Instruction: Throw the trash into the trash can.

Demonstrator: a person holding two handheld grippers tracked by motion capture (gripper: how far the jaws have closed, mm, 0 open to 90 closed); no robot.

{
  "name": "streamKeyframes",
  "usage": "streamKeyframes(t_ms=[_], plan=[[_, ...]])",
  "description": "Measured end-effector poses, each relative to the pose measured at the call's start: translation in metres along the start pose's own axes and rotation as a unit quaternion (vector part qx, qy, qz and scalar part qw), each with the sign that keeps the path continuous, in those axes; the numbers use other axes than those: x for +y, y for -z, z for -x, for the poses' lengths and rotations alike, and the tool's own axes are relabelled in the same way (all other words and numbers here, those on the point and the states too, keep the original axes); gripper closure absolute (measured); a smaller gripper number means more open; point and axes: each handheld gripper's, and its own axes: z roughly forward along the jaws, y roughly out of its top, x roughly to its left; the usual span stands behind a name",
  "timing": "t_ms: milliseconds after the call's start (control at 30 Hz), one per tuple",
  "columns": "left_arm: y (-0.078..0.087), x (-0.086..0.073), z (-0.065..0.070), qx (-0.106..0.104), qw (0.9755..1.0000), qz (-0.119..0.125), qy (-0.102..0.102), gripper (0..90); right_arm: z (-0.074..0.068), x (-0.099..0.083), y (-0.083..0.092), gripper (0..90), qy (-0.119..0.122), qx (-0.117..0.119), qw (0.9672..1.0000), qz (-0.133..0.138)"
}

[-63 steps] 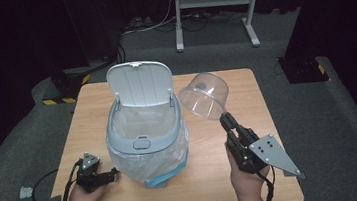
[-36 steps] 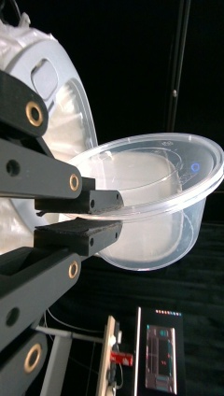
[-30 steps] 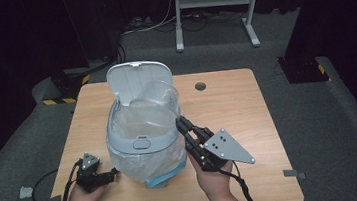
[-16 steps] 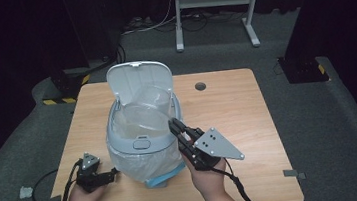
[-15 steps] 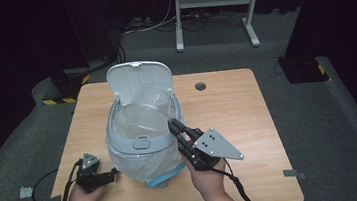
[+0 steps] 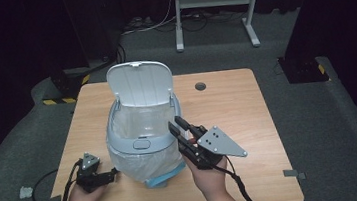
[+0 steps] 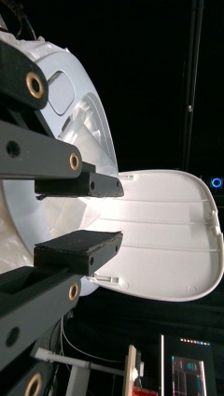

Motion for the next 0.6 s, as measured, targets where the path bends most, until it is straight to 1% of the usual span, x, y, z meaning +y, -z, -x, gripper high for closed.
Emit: streamKeyframes(t_ms=[300,333,467,600], plan=[[0.000,0.000,0.000,-0.001,1.0000,0.000,0.000,17.3,0.000,-0.002,0.001,72.9,0.000,-0.002,1.0000,-0.003],[0.000,0.000,0.000,-0.001,1.0000,0.000,0.000,17.4,0.000,-0.003,0.002,72.6,-0.003,-0.003,1.0000,-0.004],[0.000,0.000,0.000,-0.001,1.0000,0.001,0.000,17.9,0.003,-0.006,0.005,71.0,0.000,-0.010,0.9999,-0.008],[0.001,-0.001,0.000,-0.002,1.0000,0.002,0.001,20.3,0.007,-0.010,0.012,68.9,0.008,-0.028,0.9995,-0.014]])
